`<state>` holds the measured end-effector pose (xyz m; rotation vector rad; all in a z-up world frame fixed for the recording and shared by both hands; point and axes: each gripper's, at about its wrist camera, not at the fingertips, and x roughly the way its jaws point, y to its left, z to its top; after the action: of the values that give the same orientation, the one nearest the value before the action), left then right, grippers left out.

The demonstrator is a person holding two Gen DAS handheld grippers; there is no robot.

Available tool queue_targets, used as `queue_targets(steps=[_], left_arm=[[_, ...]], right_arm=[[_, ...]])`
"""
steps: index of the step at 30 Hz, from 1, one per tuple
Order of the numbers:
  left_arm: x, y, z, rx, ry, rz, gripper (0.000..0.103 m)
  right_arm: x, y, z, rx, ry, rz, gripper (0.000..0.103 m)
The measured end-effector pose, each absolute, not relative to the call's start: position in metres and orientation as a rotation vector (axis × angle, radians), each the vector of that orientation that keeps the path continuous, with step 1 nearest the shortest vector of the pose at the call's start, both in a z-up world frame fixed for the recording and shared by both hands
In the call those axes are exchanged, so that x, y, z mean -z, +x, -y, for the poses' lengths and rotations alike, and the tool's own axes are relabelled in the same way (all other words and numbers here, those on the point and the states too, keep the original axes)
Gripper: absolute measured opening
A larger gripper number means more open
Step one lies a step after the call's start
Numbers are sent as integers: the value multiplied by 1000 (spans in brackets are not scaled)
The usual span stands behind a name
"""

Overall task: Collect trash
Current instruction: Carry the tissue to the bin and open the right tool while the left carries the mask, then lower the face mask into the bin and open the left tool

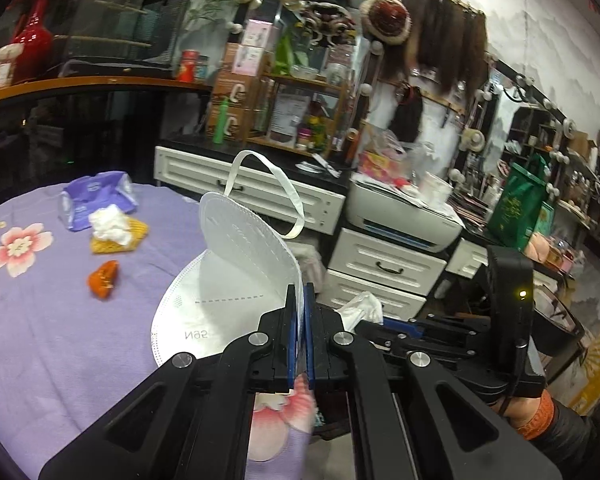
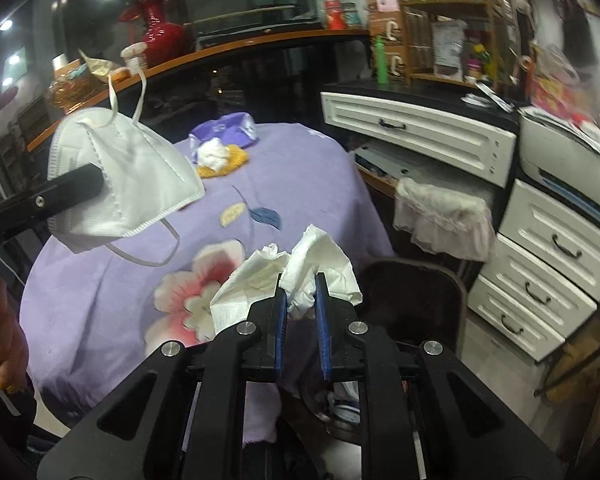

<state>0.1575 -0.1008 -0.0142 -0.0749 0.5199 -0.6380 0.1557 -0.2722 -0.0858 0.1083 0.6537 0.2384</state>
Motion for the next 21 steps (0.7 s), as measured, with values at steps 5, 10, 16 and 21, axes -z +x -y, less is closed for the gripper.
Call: queue_targets(steps=[5,10,16,21], left_arm=[[21,152,130,697,-49,-539,4],[27,151,144,733,-48,-563,4],[36,154,161,781,-44,-595,4],[46,159,178,813,-21,-630,4]], right_arm=[[112,148,302,-175,142,-699,14],[144,157,320,-134,177,-766,14],[180,172,325,-114,195,-842,14],[203,181,335,-74,234,-881,40]])
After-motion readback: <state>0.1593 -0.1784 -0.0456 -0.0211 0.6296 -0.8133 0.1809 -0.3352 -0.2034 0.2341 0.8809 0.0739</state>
